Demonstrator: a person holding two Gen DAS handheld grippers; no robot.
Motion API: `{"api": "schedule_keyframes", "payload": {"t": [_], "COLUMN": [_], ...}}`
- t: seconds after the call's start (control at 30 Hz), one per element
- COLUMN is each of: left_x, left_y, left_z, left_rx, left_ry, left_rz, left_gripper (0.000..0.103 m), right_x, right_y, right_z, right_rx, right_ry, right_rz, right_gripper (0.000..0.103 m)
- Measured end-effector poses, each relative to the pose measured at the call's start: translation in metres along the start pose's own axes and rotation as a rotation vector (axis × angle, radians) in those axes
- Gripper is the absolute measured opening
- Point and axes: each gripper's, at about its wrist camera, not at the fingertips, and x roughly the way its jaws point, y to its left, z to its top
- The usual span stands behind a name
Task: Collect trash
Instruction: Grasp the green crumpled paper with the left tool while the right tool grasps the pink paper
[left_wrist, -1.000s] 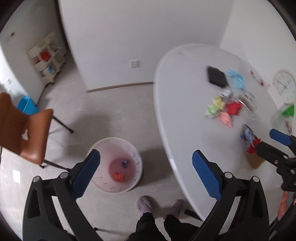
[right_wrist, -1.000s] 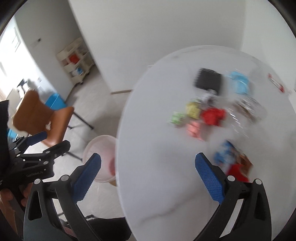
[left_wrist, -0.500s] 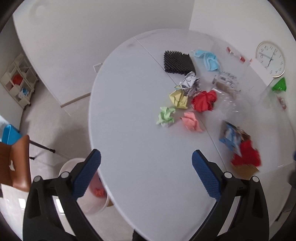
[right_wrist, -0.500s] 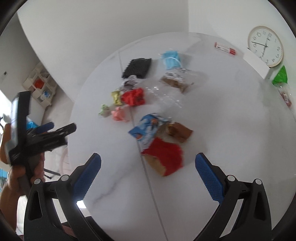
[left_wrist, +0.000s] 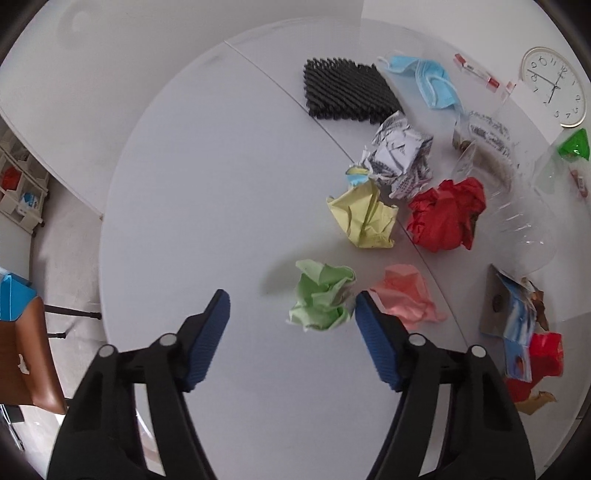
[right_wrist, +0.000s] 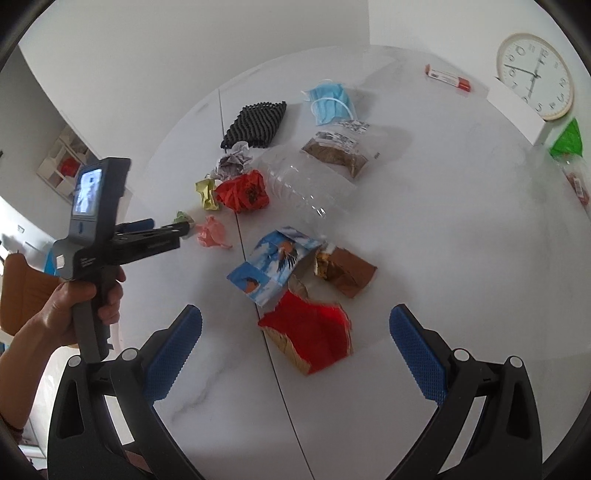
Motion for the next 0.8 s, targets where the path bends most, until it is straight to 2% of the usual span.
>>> {"api": "schedule_keyframes", "payload": {"t": [0.07, 0.13, 0.17, 0.3, 0.47, 0.63, 0.8], "left_x": [0.006, 0.007, 0.007, 0.001, -0.029, -0.068, -0.094], "left_y": [-0.001, -0.001, -0.001, 0.005, 0.029, 0.07, 0.109], "left_z": [0.001, 0.001, 0.001, 0.001, -0.007, -0.032, -0.063], "left_rx": [0.002, -0.001, -0.001, -0.014, -0.071, -0.171, -0.26], "left_ry": [0.013, 0.003, 0.002, -0.005, -0.042, -0.065, -0.07], "left_rz": [-0.003, -0.007, -0.008, -0.014, 0.001, 0.014, 0.049], "left_gripper": [0.05, 0.042, 0.033, 0.031, 0.031, 0.031, 0.031], "right_x": [0.002, 0.006, 0.008, 0.021, 0.053, 0.109, 0.154], "right_y": [0.004, 0.01, 0.014, 0.035, 0.076, 0.111, 0.118], "right_z": [0.006, 0.012, 0.015, 0.029, 0.054, 0.071, 0.07], "right_rx": [-0.016, -0.037, -0.049, -0.111, -0.207, -0.271, -0.266], "right_ry": [-0.004, -0.009, -0.01, -0.013, -0.014, 0.049, 0.128], "right_rz": [0.001, 0.007, 0.01, 0.05, 0.117, 0.115, 0.05], "right_gripper": [0.101, 0.101, 0.101, 0.101, 0.1, 0.083, 0.064]}}
